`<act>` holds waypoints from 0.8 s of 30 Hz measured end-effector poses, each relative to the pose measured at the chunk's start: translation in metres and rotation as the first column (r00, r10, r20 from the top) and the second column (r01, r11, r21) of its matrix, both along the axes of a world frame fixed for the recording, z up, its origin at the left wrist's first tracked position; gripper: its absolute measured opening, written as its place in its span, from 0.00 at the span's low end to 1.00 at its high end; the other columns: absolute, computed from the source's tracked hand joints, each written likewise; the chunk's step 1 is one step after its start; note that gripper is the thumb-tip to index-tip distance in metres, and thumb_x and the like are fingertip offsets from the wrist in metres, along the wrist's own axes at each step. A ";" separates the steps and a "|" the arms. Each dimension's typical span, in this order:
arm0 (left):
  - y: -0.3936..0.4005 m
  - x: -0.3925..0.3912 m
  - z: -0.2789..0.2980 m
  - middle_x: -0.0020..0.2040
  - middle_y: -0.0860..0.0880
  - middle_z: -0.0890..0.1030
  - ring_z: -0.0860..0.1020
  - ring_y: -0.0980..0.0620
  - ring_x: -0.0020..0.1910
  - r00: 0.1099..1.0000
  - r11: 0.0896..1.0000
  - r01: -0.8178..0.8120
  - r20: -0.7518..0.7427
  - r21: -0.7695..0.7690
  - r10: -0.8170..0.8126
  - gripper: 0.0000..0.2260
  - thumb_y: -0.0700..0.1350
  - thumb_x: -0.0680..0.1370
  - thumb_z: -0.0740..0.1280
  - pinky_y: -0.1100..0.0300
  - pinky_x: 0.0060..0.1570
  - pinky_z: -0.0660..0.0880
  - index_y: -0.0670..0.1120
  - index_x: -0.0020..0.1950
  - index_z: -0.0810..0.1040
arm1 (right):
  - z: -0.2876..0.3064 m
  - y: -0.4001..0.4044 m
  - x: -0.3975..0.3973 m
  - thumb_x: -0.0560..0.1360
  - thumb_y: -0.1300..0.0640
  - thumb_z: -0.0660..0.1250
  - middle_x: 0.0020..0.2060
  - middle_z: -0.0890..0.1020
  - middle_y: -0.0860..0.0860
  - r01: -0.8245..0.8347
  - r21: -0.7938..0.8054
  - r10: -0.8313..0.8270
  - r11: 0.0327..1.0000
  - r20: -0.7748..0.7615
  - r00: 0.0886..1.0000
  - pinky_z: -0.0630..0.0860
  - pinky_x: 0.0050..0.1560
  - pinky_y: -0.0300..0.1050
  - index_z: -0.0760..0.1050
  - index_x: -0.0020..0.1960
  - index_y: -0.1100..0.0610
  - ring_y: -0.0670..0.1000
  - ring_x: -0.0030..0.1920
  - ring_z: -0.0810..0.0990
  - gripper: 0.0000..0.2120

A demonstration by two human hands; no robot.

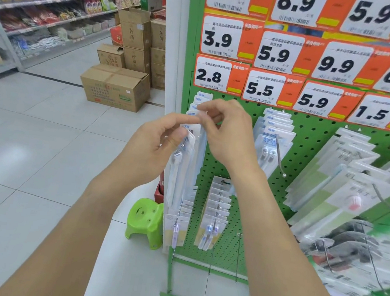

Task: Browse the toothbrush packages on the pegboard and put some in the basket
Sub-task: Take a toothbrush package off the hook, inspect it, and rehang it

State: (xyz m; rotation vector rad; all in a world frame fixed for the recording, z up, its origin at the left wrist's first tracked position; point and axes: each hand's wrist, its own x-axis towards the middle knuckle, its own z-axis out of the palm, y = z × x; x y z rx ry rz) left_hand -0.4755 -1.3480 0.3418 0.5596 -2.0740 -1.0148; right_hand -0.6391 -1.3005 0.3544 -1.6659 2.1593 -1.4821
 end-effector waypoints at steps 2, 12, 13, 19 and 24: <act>-0.001 -0.001 -0.001 0.41 0.59 0.77 0.74 0.63 0.41 1.000 1.000 0.003 -0.005 0.008 -0.003 0.12 0.41 0.85 0.61 0.72 0.46 0.70 0.57 0.60 0.78 | -0.001 0.001 0.000 0.79 0.56 0.71 0.40 0.75 0.43 -0.004 0.007 0.004 1.000 0.016 1.000 0.68 0.44 0.26 0.81 0.50 0.50 0.37 0.38 0.74 0.03; -0.003 -0.008 -0.003 0.47 0.51 0.83 0.80 0.50 0.45 0.997 0.997 -0.073 -0.037 -0.036 0.072 0.09 0.44 0.83 0.62 0.67 0.44 0.73 0.60 0.51 0.77 | -0.013 0.014 0.004 0.83 0.60 0.62 0.44 0.78 0.45 0.073 -0.040 -0.071 0.997 0.054 0.996 0.74 0.50 0.47 0.75 0.54 0.58 0.48 0.47 0.77 0.03; -0.003 -0.008 -0.003 0.46 0.52 0.83 0.80 0.51 0.44 0.996 0.996 -0.081 -0.035 -0.047 0.079 0.09 0.45 0.83 0.62 0.67 0.44 0.73 0.60 0.51 0.77 | -0.017 0.018 0.006 0.83 0.61 0.63 0.44 0.79 0.45 0.096 -0.077 -0.092 0.992 0.046 0.995 0.75 0.49 0.49 0.75 0.54 0.58 0.48 0.46 0.77 0.03; -0.001 -0.009 -0.003 0.45 0.57 0.83 0.80 0.56 0.43 0.992 0.989 -0.121 -0.039 -0.082 0.118 0.07 0.42 0.84 0.63 0.61 0.50 0.76 0.53 0.53 0.79 | -0.039 0.055 0.026 0.83 0.63 0.63 0.47 0.80 0.50 0.223 -0.389 -0.234 0.894 0.018 0.972 0.74 0.47 0.38 0.78 0.56 0.61 0.46 0.46 0.77 0.05; -0.004 -0.008 -0.005 0.47 0.52 0.84 0.80 0.56 0.43 0.991 0.989 -0.127 -0.047 -0.075 0.124 0.07 0.42 0.84 0.63 0.63 0.49 0.77 0.53 0.53 0.79 | -0.054 0.083 0.042 0.82 0.67 0.63 0.47 0.76 0.49 0.219 -0.479 -0.227 0.850 0.041 0.973 0.70 0.49 0.33 0.76 0.56 0.61 0.46 0.44 0.74 0.06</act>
